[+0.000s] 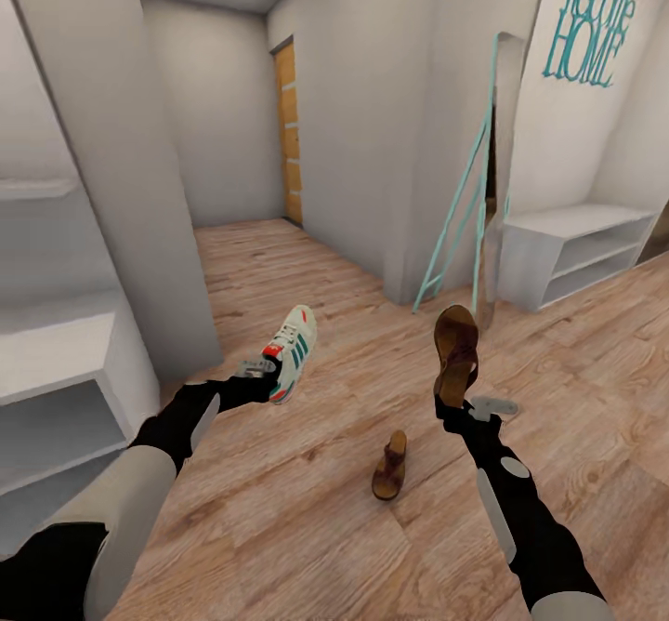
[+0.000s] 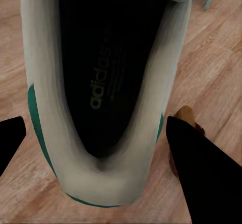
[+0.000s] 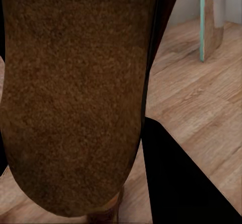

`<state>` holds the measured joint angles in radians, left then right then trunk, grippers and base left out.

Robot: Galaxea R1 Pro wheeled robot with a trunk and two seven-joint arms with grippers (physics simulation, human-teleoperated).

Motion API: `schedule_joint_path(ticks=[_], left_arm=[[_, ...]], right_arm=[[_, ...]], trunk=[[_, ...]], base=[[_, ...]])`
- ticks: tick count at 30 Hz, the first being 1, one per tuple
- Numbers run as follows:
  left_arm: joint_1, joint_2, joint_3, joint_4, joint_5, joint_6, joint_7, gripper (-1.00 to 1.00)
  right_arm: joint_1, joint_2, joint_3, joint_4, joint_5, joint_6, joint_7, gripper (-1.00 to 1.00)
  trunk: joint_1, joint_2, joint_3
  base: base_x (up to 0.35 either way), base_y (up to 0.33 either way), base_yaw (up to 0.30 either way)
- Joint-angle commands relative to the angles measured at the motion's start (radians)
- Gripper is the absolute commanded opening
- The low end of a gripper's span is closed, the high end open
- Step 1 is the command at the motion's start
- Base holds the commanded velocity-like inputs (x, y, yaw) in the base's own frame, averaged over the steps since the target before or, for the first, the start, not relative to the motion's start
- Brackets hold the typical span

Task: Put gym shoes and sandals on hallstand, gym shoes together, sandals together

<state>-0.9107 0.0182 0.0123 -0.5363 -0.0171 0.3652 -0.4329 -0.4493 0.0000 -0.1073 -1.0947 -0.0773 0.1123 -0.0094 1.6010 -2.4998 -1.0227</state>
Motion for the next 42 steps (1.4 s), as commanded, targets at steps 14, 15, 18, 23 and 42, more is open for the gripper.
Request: schedule_joint_path(ticks=[14,15,18,23,42], left_arm=[[0.000,-0.001,0.002,-0.001,-0.001,0.006,-0.005,-1.00],[0.000,-0.001,0.002,-0.001,-0.001,0.006,-0.004,-1.00],[0.000,0.000,0.002,-0.001,-0.001,0.006,-0.005,-1.00],[0.000,0.000,0.002,-0.001,-0.001,0.006,-0.004,-1.00],[0.000,0.000,0.003,-0.001,-0.001,0.006,-0.004,-1.00]], right_arm=[[0.000,0.000,0.000,-0.002,-0.012,0.006,-0.003,-1.00],[0.000,0.000,0.000,-0.002,-0.012,0.006,-0.003,-1.00],[0.000,0.000,0.000,-0.002,-0.012,0.006,-0.003,-1.00],[0.000,0.000,0.000,-0.002,-0.012,0.006,-0.003,-1.00],[0.000,-0.001,0.000,-0.002,-0.012,0.006,-0.003,-1.00]], trunk=[[-0.001,0.000,0.015],[-0.001,0.000,0.016],[-0.001,0.000,0.019],[-0.001,0.000,0.025],[-0.001,0.000,0.028]], base=[[-0.318,-0.059,0.230],[-0.315,-0.027,0.229],[-0.285,0.029,0.228],[-0.158,0.207,0.228],[-0.008,0.075,0.038]])
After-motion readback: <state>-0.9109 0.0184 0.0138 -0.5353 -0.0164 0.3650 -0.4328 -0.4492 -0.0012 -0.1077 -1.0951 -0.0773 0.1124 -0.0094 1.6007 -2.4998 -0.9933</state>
